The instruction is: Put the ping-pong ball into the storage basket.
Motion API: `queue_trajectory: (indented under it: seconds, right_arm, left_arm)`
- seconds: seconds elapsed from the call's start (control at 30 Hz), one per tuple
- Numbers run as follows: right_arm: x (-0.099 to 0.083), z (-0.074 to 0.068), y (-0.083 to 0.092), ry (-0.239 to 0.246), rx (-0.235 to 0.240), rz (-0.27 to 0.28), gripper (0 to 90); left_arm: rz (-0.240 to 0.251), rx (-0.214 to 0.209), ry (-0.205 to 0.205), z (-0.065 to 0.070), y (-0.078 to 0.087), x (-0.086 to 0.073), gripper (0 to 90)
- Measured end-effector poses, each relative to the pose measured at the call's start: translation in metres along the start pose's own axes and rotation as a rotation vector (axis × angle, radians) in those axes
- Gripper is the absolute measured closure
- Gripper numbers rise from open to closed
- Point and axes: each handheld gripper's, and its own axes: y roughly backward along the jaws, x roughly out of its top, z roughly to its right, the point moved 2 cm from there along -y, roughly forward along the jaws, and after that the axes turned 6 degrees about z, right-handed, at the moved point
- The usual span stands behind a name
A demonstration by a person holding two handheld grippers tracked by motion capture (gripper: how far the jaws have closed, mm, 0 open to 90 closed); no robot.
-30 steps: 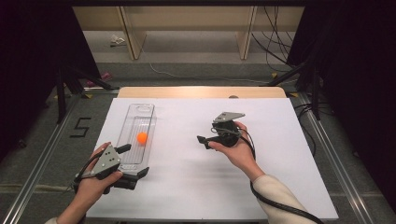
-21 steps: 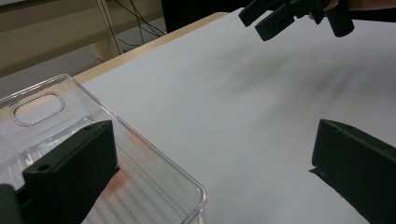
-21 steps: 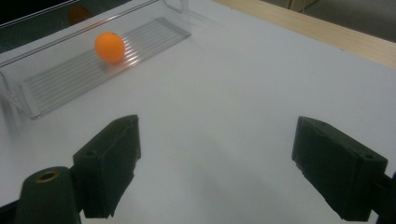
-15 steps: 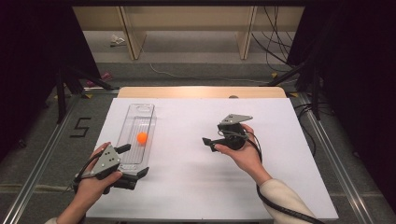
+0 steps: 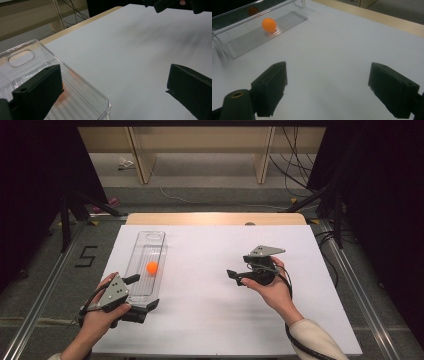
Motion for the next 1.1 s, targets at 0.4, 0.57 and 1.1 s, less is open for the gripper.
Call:
queue_trajectory:
  seconds: [0.4, 0.57, 1.1]
  right_arm:
    - [-0.010, 0.005, 0.020, -0.009, -0.017, 0.001, 16.5]
    - [-0.014, 0.008, 0.029, -0.016, -0.025, 0.006, 16.5]
    - [-0.025, 0.009, 0.046, -0.032, -0.026, 0.008, 16.5]
  left_arm:
    - [0.000, -0.001, -0.002, 0.000, 0.000, 0.000, 0.0]
    - [-0.001, 0.002, 0.000, 0.000, 0.000, 0.000, 0.0]
    - [-0.001, 0.002, 0.000, -0.001, 0.001, 0.000, 0.0]
